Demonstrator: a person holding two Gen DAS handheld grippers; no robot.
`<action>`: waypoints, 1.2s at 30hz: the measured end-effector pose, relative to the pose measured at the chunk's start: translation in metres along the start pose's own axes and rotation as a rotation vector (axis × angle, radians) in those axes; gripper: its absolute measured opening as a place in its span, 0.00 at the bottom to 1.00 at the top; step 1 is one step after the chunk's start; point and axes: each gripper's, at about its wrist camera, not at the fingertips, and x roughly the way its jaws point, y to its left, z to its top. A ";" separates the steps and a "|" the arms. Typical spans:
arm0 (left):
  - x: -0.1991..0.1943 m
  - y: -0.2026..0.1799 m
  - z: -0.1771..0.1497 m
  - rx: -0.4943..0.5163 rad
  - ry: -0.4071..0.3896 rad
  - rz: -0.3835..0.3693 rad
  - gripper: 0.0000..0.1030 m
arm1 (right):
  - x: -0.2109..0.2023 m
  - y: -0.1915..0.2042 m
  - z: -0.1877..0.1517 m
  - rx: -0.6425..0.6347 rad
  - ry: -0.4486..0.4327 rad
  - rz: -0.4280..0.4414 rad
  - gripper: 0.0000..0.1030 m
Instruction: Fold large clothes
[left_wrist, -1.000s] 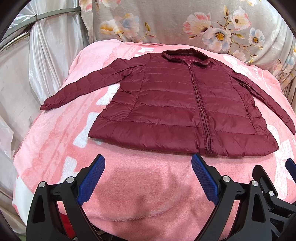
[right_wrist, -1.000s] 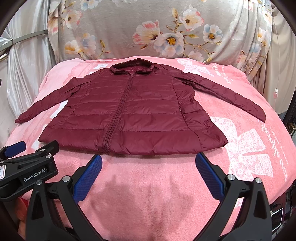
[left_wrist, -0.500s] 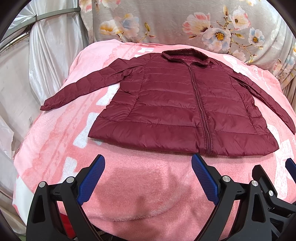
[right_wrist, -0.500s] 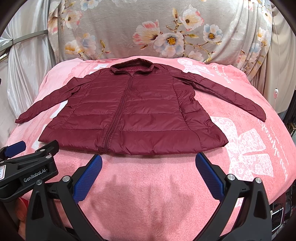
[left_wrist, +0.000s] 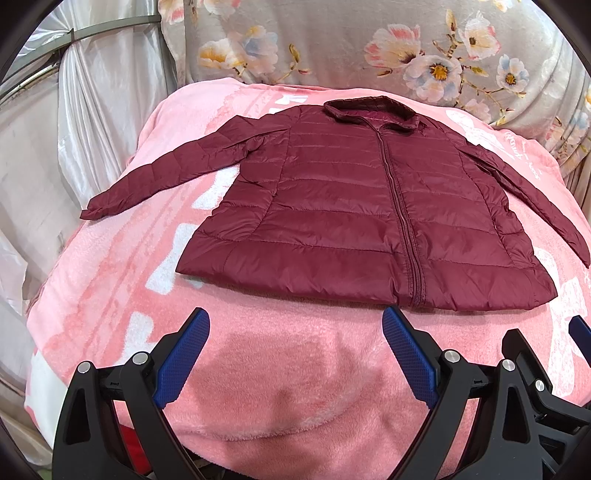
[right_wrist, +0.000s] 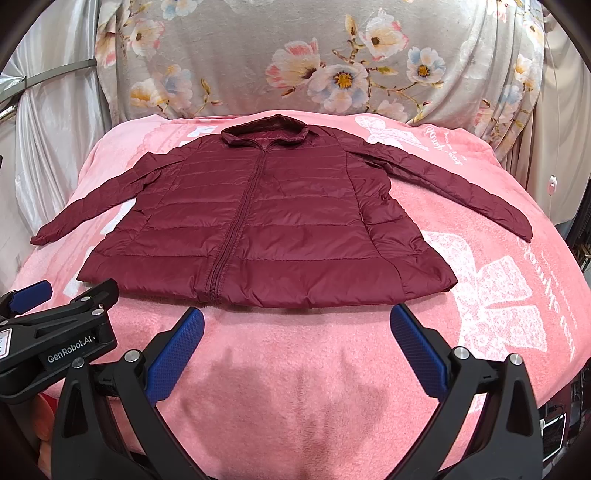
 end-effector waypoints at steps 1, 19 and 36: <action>0.000 0.000 0.000 0.000 0.000 0.000 0.90 | 0.000 0.000 0.000 0.000 -0.001 -0.001 0.96; 0.000 0.001 -0.001 0.002 0.001 0.001 0.90 | 0.002 0.001 -0.001 0.001 0.006 -0.001 0.96; 0.034 0.002 0.015 -0.009 0.025 0.049 0.90 | 0.053 -0.057 0.014 0.137 0.077 0.038 0.96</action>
